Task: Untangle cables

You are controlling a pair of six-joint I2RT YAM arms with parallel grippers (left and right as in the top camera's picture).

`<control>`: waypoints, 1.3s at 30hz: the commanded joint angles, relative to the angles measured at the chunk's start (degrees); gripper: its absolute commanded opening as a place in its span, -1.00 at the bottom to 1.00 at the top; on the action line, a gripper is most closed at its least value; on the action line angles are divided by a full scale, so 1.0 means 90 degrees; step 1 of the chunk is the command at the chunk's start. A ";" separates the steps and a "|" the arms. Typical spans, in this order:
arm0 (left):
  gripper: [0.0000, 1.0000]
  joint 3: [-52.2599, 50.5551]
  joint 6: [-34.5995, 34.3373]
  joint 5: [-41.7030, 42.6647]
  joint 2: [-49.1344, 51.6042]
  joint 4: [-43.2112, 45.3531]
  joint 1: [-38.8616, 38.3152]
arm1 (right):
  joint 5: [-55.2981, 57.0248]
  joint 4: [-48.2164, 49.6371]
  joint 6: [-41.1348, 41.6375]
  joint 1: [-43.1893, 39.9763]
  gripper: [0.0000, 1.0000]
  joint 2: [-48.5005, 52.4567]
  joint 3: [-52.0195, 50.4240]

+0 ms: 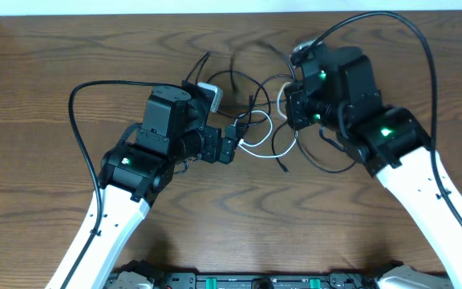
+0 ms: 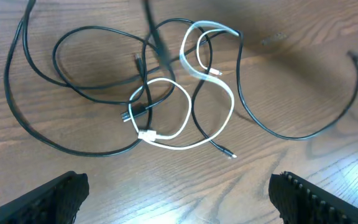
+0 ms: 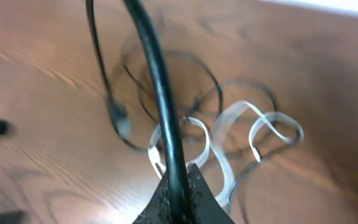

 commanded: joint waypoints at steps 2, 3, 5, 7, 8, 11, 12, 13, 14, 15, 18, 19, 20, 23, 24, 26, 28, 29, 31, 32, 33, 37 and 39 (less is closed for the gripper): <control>0.96 0.0063 -0.0056 0.0073 0.0022 -0.0017 0.0027 | 0.0274 -0.0539 -0.0104 0.0015 -0.59 0.0529 -0.0024; 0.96 0.0063 -0.0056 0.0073 0.0022 -0.0015 0.0027 | 0.0299 -0.0733 -0.0102 0.0015 0.08 0.0707 -0.0024; 0.96 0.0063 -0.0056 0.0075 0.0022 -0.0017 0.0027 | 0.0520 -0.0920 -0.0068 0.0015 0.86 0.0928 -0.0024; 0.96 0.0063 -0.0056 0.0075 0.0022 -0.0015 0.0027 | 0.0976 -0.1081 0.0126 0.0015 0.99 0.1144 -0.0024; 0.96 0.0063 -0.0056 0.0073 0.0022 -0.0017 0.0027 | 0.1265 -0.1171 0.0291 0.0015 0.98 0.1243 -0.0024; 0.96 0.0063 -0.0056 0.0073 0.0022 -0.0017 0.0027 | 0.1948 -0.1438 0.0678 0.0010 0.98 0.1511 -0.0024; 0.95 0.0063 -0.0056 0.0073 0.0022 -0.0017 0.0027 | 0.2011 -0.1474 0.0697 0.0010 0.99 0.1596 -0.0024; 0.96 0.0063 -0.0056 0.0073 0.0022 -0.0015 0.0027 | 0.1979 -0.1472 0.0695 0.0010 0.99 0.1700 -0.0024; 0.96 0.0063 -0.0056 0.0073 0.0022 -0.0015 0.0027 | 0.1904 -0.1450 0.0695 0.0010 0.98 0.1773 -0.0024; 0.96 0.0063 -0.0056 0.0073 0.0022 -0.0015 0.0027 | 0.1826 -0.1413 0.0695 0.0010 0.99 0.1836 -0.0024; 0.96 0.0063 -0.0056 0.0073 0.0022 -0.0015 0.0027 | 0.1413 -0.1141 0.0685 0.0010 0.96 0.2130 -0.0024; 0.96 0.0063 -0.0056 0.0073 0.0024 -0.0017 0.0027 | 0.1379 -0.1049 0.0687 0.0010 0.93 0.2217 -0.0024; 0.96 0.0063 -0.0056 0.0075 0.0022 -0.0017 0.0027 | 0.1387 -0.0964 0.0685 0.0010 0.90 0.2293 -0.0024; 0.95 0.0063 -0.0058 0.0073 0.0022 -0.0017 0.0027 | 0.1389 -0.0401 0.0695 0.0010 0.69 0.2584 -0.0024; 0.96 0.0063 -0.0056 0.0075 0.0022 -0.0017 0.0027 | 0.1392 -0.0112 0.0767 0.0010 0.56 0.2688 -0.0024; 0.96 0.0063 -0.0058 0.0075 0.0024 -0.0019 0.0027 | 0.1464 0.0372 0.1112 0.0007 0.40 0.2824 -0.0024; 0.96 0.0063 -0.0058 0.0075 0.0024 -0.0022 0.0027 | 0.1513 0.0879 0.1569 -0.0007 0.27 0.2922 -0.0024; 0.96 0.0063 -0.0058 0.0075 0.0022 -0.0022 0.0027 | 0.1508 0.1180 0.1853 -0.0029 0.17 0.2980 -0.0024; 0.96 0.0063 -0.0058 0.0075 0.0022 -0.0022 0.0027 | 0.1508 0.1651 0.2480 -0.0063 0.06 0.3055 -0.0024; 0.96 0.0063 -0.0058 0.0075 0.0022 -0.0029 0.0027 | 0.1508 0.1834 0.2730 -0.0068 0.01 0.3072 -0.0024; 0.96 0.0063 -0.0058 0.0075 0.0024 -0.0041 0.0027 | 0.1506 0.1999 0.3019 -0.0070 -0.06 0.3113 -0.0024; 0.96 0.0063 -0.0058 0.0075 0.0024 -0.0117 0.0027 | 0.1506 0.2154 0.3750 -0.0061 -0.12 0.3259 -0.0024; 0.96 0.0063 -0.0056 0.0075 0.0022 -0.0112 0.0027 | 0.1503 0.2079 0.3837 -0.0056 -0.14 0.3349 -0.0024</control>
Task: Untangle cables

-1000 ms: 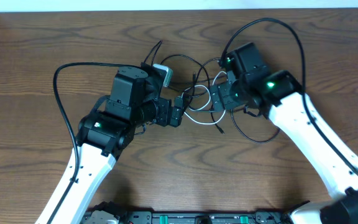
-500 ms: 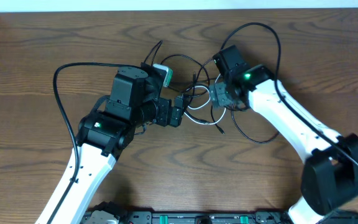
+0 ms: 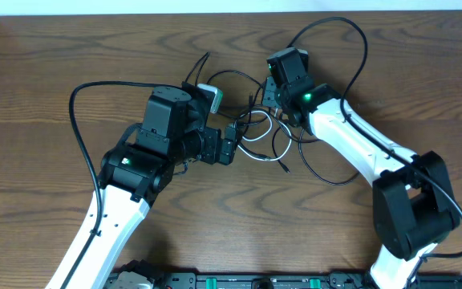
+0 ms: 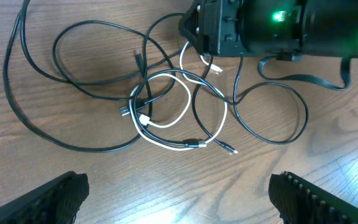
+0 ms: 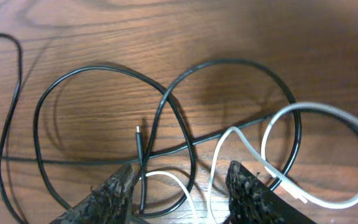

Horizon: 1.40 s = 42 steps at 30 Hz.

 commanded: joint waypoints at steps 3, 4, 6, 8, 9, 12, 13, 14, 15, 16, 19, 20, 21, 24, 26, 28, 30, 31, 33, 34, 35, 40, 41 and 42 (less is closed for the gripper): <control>0.96 0.0063 -0.0056 0.0073 0.0024 -0.0012 0.0027 | 0.0068 -0.0277 0.0784 -0.0024 -0.14 0.0396 -0.0002; 0.96 0.0063 -0.0056 0.0073 0.0024 -0.0015 0.0027 | 0.0049 -0.0372 0.0782 -0.0027 -0.13 0.0430 -0.0002; 0.96 0.0063 -0.0056 0.0073 0.0022 -0.0012 0.0027 | 0.0044 -0.0585 0.0782 -0.0027 -0.12 0.0508 -0.0002; 0.95 0.0063 -0.0056 0.0073 0.0022 -0.0012 0.0027 | 0.0036 -0.0787 0.0777 -0.0027 -0.12 0.0566 -0.0002; 0.96 0.0063 -0.0056 0.0073 0.0024 -0.0012 0.0027 | 0.0022 -0.0874 0.0770 -0.0027 -0.12 0.0583 -0.0002; 0.95 0.0063 -0.0056 0.0073 0.0022 -0.0010 0.0027 | 0.0019 -0.1146 0.0753 -0.0024 -0.12 0.0585 -0.0002; 0.96 0.0063 -0.0056 0.0073 0.0022 -0.0012 0.0027 | -0.0029 -0.1214 0.0753 -0.0024 -0.13 0.0585 -0.0002; 0.96 0.0063 -0.0056 0.0073 0.0024 -0.0012 0.0027 | -0.0073 -0.1287 0.0753 -0.0024 -0.12 0.0585 -0.0002; 0.96 0.0063 -0.0056 0.0073 0.0024 -0.0012 0.0027 | -0.0078 -0.1365 0.0753 -0.0024 -0.13 0.0585 -0.0002; 0.96 0.0063 -0.0056 0.0073 0.0022 -0.0012 0.0027 | -0.0095 -0.1472 0.0755 -0.0024 -0.13 0.0585 -0.0002; 0.96 0.0063 -0.0056 0.0073 0.0022 -0.0012 0.0027 | -0.0119 -0.1751 0.0750 -0.0024 -0.13 0.0585 -0.0002; 0.96 0.0063 -0.0056 0.0073 0.0024 -0.0010 0.0027 | -0.0119 -0.1899 0.0750 -0.0024 -0.13 0.0585 -0.0002; 0.96 0.0063 -0.0056 0.0073 0.0022 0.0000 0.0027 | -0.0119 -0.2086 0.0750 -0.0022 -0.13 0.0585 -0.0002; 0.96 0.0063 -0.0056 0.0073 0.0022 0.0029 0.0027 | -0.0117 -0.2331 0.0738 -0.0005 -0.13 0.0585 -0.0002; 0.96 0.0063 -0.0056 0.0073 0.0022 0.0034 0.0027 | -0.0124 -0.2356 0.0607 0.0044 -0.11 0.0585 -0.0002; 0.96 0.0063 -0.0056 0.0073 0.0022 0.0032 0.0027 | -0.0148 -0.2353 0.0607 0.0087 -0.09 0.0585 -0.0002; 0.96 0.0063 -0.0056 0.0073 0.0024 0.0032 0.0027 | -0.0202 -0.2348 0.0607 0.0129 -0.04 0.0585 -0.0002; 0.96 0.0063 -0.0056 0.0073 0.0024 0.0032 0.0027 | -0.0214 -0.2346 0.0607 0.0151 -0.03 0.0585 -0.0002; 0.96 0.0063 -0.0056 0.0073 0.0022 0.0032 0.0027 | -0.0216 -0.2346 0.0607 0.0216 -0.14 0.0585 -0.0002; 0.96 0.0063 -0.0056 0.0073 0.0022 0.0032 0.0027 | -0.0221 -0.2346 0.0607 0.0253 -0.24 0.0585 -0.0002; 0.95 0.0063 -0.0056 0.0073 0.0024 0.0034 0.0027 | -0.0219 -0.2346 0.0607 0.0291 -0.33 0.0585 -0.0002; 0.96 0.0063 -0.0058 0.0075 0.0024 0.0032 0.0027 | -0.0209 -0.2336 0.0590 0.0478 -0.33 0.0585 -0.0002; 0.96 0.0063 -0.0058 0.0075 0.0022 0.0032 0.0027 | -0.0211 -0.2319 0.0590 0.0503 -0.27 0.0585 -0.0002; 0.96 0.0063 -0.0058 0.0075 0.0022 0.0034 0.0027 | -0.0209 -0.2302 0.0590 0.0520 -0.21 0.0585 -0.0002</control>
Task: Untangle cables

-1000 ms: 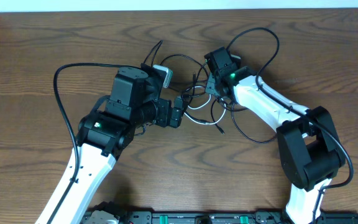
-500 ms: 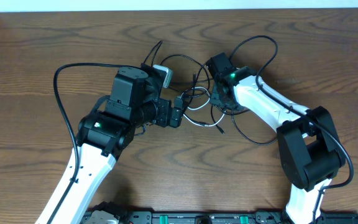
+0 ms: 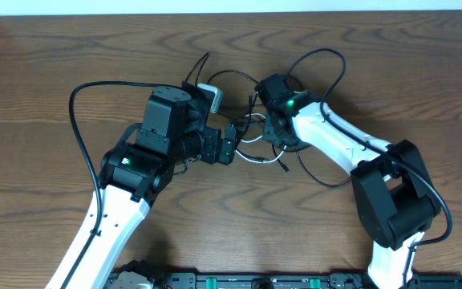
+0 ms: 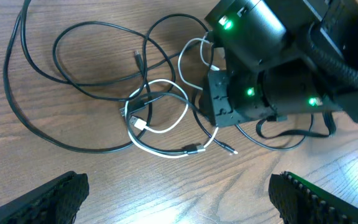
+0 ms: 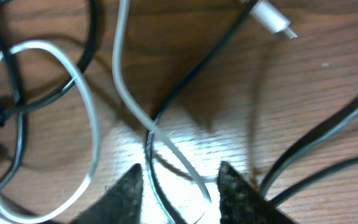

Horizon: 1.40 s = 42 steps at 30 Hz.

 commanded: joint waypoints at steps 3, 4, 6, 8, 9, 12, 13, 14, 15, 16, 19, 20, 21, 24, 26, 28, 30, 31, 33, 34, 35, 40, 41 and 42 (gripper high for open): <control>0.96 0.0063 -0.0058 0.0075 0.0022 0.0012 0.0027 | 0.0015 0.0063 -0.0022 0.0160 -0.17 0.0007 -0.0002; 0.95 0.0063 -0.0058 0.0075 0.0024 0.0012 0.0027 | 0.0044 0.0063 -0.0022 0.0160 -0.17 0.0007 -0.0002; 0.96 0.0063 -0.0058 0.0075 0.0022 0.0015 0.0027 | 0.0126 0.0066 -0.0022 0.0160 -0.17 0.0010 -0.0002; 0.96 0.0063 -0.0058 0.0075 0.0024 0.0015 0.0027 | 0.0291 0.0063 -0.0024 0.0160 -0.21 0.0012 -0.0002; 0.96 0.0063 -0.0058 0.0075 0.0022 0.0015 0.0027 | 0.0364 0.0063 -0.0024 0.0160 -0.22 0.0012 -0.0005; 0.96 0.0063 -0.0058 0.0075 0.0022 0.0015 0.0027 | 0.0500 0.0075 -0.0024 0.0160 -0.24 0.0012 -0.0005; 0.96 0.0063 -0.0058 0.0075 0.0022 0.0015 0.0027 | 0.0498 0.0087 -0.0024 0.0160 -0.24 0.0012 -0.0005; 0.96 0.0063 -0.0058 0.0075 0.0022 0.0015 0.0027 | 0.0498 0.0092 -0.0022 0.0160 -0.25 0.0012 -0.0005; 0.95 0.0063 -0.0058 0.0075 0.0022 0.0015 0.0027 | 0.0498 0.0102 -0.0024 0.0160 -0.25 0.0012 -0.0005; 0.95 0.0063 -0.0058 0.0075 0.0022 0.0012 0.0027 | 0.0495 0.0124 -0.0022 0.0163 -0.26 0.0012 -0.0007; 0.96 0.0063 -0.0058 0.0075 0.0022 0.0015 0.0027 | 0.0498 0.0185 -0.0024 0.0160 -0.33 0.0012 -0.0036; 0.96 0.0063 -0.0058 0.0075 0.0022 0.0015 0.0027 | 0.0495 0.0226 -0.0024 0.0160 -0.39 0.0012 -0.0056; 0.96 0.0063 -0.0058 0.0075 0.0022 0.0017 0.0027 | 0.0488 0.0270 -0.0024 0.0160 -0.41 0.0012 -0.0080; 0.96 0.0063 -0.0058 0.0075 0.0022 0.0015 0.0027 | 0.0469 0.0282 -0.0024 0.0160 -0.43 0.0012 -0.0100; 0.96 0.0063 -0.0058 0.0075 0.0024 0.0015 0.0027 | 0.0471 0.0287 -0.0024 0.0160 -0.42 0.0015 -0.0104; 0.96 0.0063 -0.0058 0.0075 0.0022 0.0015 0.0027 | 0.0474 0.0304 -0.0032 0.0160 -0.42 0.0015 -0.0107; 0.96 0.0063 -0.0058 0.0075 0.0022 0.0015 0.0027 | 0.0474 0.0345 -0.0053 0.0160 -0.42 0.0015 -0.0138; 0.96 0.0063 -0.0058 0.0075 0.0024 0.0015 0.0027 | 0.0471 0.0369 -0.0053 0.0160 -0.42 0.0015 -0.0158; 0.96 0.0063 -0.0058 0.0075 0.0022 0.0015 0.0027 | 0.0469 0.0398 -0.0051 0.0160 -0.40 0.0015 -0.0206; 0.96 0.0063 -0.0058 0.0075 0.0022 0.0015 0.0027 | 0.0469 0.0401 -0.0051 0.0160 -0.40 0.0015 -0.0226; 0.96 0.0063 -0.0058 0.0075 0.0024 0.0015 0.0027 | 0.0466 0.0415 -0.0049 0.0160 -0.39 0.0015 -0.0253; 0.96 0.0063 -0.0058 0.0075 0.0024 0.0012 0.0027 | 0.0469 0.0493 -0.0051 0.0160 -0.39 0.0015 -0.0396; 0.96 0.0063 -0.0058 0.0075 0.0024 0.0012 0.0027 | 0.0469 0.0493 -0.0049 0.0160 -0.39 0.0015 -0.0423; 0.96 0.0063 -0.0058 0.0075 0.0024 0.0015 0.0027 | 0.0469 0.0493 -0.0049 0.0160 -0.39 0.0015 -0.0435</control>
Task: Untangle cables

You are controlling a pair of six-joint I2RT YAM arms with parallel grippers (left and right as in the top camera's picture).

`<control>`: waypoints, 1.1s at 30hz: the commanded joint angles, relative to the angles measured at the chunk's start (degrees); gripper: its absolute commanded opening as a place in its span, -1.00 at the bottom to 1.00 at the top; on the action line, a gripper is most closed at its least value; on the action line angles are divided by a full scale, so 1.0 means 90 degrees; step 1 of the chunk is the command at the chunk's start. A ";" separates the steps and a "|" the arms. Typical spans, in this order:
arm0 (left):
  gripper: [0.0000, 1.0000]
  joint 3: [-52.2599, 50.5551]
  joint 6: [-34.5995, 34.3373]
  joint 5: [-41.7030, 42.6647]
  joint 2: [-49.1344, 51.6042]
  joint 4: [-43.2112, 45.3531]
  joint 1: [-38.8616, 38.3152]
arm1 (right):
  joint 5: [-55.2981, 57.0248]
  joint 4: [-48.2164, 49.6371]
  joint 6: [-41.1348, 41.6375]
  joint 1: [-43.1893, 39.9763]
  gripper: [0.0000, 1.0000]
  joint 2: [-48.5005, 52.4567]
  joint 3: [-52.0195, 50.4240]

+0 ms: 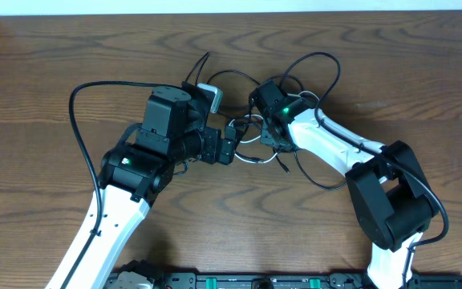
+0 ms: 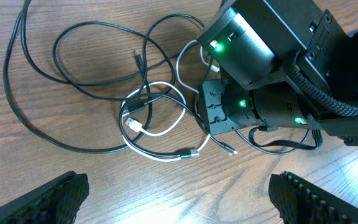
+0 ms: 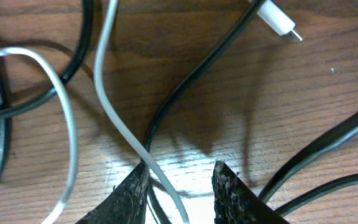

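Note:
A tangle of thin black cables (image 2: 37,126) and a white cable (image 2: 161,132) lies on the wooden table (image 1: 46,64) between the two arms. My right gripper (image 3: 179,194) is down in the tangle and open. One white strand (image 3: 112,115) and one black strand (image 3: 191,81) run between its fingers. A white plug (image 3: 278,23) lies just beyond. The left wrist view shows the right gripper's black body (image 2: 229,112) over the tangle's right part. My left gripper (image 2: 179,205) is open and empty, just short of the tangle.
A white block (image 1: 209,95) lies beside the left arm's wrist at the tangle's far left. The right arm's own thick black lead (image 1: 321,60) arcs over the table behind the tangle. The table's far edge (image 1: 231,11) runs along the top.
My right gripper has shifted a little left, toward the left gripper, still straddling the white and black strands. The white loops have slid slightly left. The left arm has not moved.
My right gripper was first raised above the tangle, shut on a black cable. It then stood open and low over the tangle's far side, the cable released. After that it was down in the middle, straddling two strands, as it is now.

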 commanded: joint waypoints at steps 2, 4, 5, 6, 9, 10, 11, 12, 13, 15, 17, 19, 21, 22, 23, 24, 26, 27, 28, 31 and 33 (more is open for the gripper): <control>0.96 0.0063 -0.0058 0.0075 0.0022 0.0010 0.0027 | 0.0119 0.0024 -0.0046 0.0019 -0.39 0.0015 -0.0114; 0.96 0.0063 -0.0058 0.0075 0.0022 0.0010 0.0027 | 0.0117 0.0024 -0.0046 0.0019 -0.38 0.0015 -0.0114; 0.96 0.0063 -0.0058 0.0075 0.0024 0.0010 0.0027 | 0.0117 0.0027 -0.0046 0.0019 -0.38 0.0015 -0.0114; 0.96 0.0063 -0.0058 0.0075 0.0024 0.0007 0.0027 | 0.0117 0.0027 -0.0046 0.0019 -0.39 0.0015 -0.0114; 0.96 0.0063 -0.0058 0.0075 0.0022 0.0007 0.0027 | 0.0117 0.0024 -0.0046 0.0019 -0.40 0.0015 -0.0114; 0.96 0.0063 -0.0058 0.0075 0.0024 0.0007 0.0027 | 0.0117 0.0024 -0.0049 0.0019 -0.42 0.0015 -0.0114; 0.96 0.0063 -0.0058 0.0075 0.0022 0.0007 0.0027 | 0.0117 0.0024 -0.0049 0.0019 -0.43 0.0015 -0.0114; 0.96 0.0063 -0.0058 0.0075 0.0022 0.0010 0.0027 | 0.0117 0.0032 -0.0049 0.0019 -0.48 0.0015 -0.0114; 0.96 0.0063 -0.0058 0.0075 0.0024 0.0010 0.0027 | 0.0114 0.0046 -0.0049 0.0019 -0.52 0.0015 -0.0114; 0.96 0.0063 -0.0058 0.0075 0.0022 0.0007 0.0027 | -0.0005 0.0121 -0.0051 0.0022 -0.70 0.0015 -0.0114; 0.95 0.0063 -0.0058 0.0075 0.0022 0.0007 0.0027 | -0.0226 0.0226 -0.0148 0.0019 -0.89 0.0015 -0.0114; 0.96 0.0063 -0.0061 0.0075 0.0022 0.0007 0.0027 | -0.0359 0.0291 -0.0194 0.0019 -0.98 0.0015 -0.0114; 0.96 0.0063 -0.0061 0.0075 0.0022 0.0007 0.0027 | -0.0355 0.0347 -0.0216 0.0019 -0.98 0.0015 -0.0112; 0.95 0.0063 -0.0061 0.0075 0.0022 0.0007 0.0027 | -0.0357 0.0420 -0.0308 0.0019 -0.98 0.0012 -0.0109; 0.96 0.0063 -0.0058 0.0075 0.0022 0.0007 0.0027 | -0.0359 0.0503 -0.0437 0.0017 -0.98 0.0012 -0.0095; 0.96 0.0063 -0.0058 0.0075 0.0022 0.0005 0.0027 | -0.0359 0.0542 -0.0576 0.0007 -0.98 0.0002 -0.0058; 0.96 0.0063 -0.0058 0.0075 0.0022 -0.0022 0.0027 | -0.0357 0.0483 -0.0862 -0.0007 -0.98 -0.0049 0.0107; 0.96 0.0063 -0.0058 0.0075 0.0022 -0.0036 0.0027 | -0.0350 0.0389 -0.1022 -0.0017 -0.98 -0.0092 0.0250; 0.96 0.0063 -0.0058 0.0075 0.0022 -0.0044 0.0027 | -0.0335 0.0274 -0.1188 -0.0034 -0.98 -0.0148 0.0423; 0.96 0.0063 -0.0058 0.0073 0.0024 -0.0034 0.0027 | -0.0330 -0.0236 -0.1664 -0.0117 -0.98 -0.0333 0.1200; 0.96 0.0063 -0.0058 0.0073 0.0024 -0.0036 0.0027 | -0.0313 -0.0714 -0.1977 -0.0177 -0.97 -0.0432 0.1902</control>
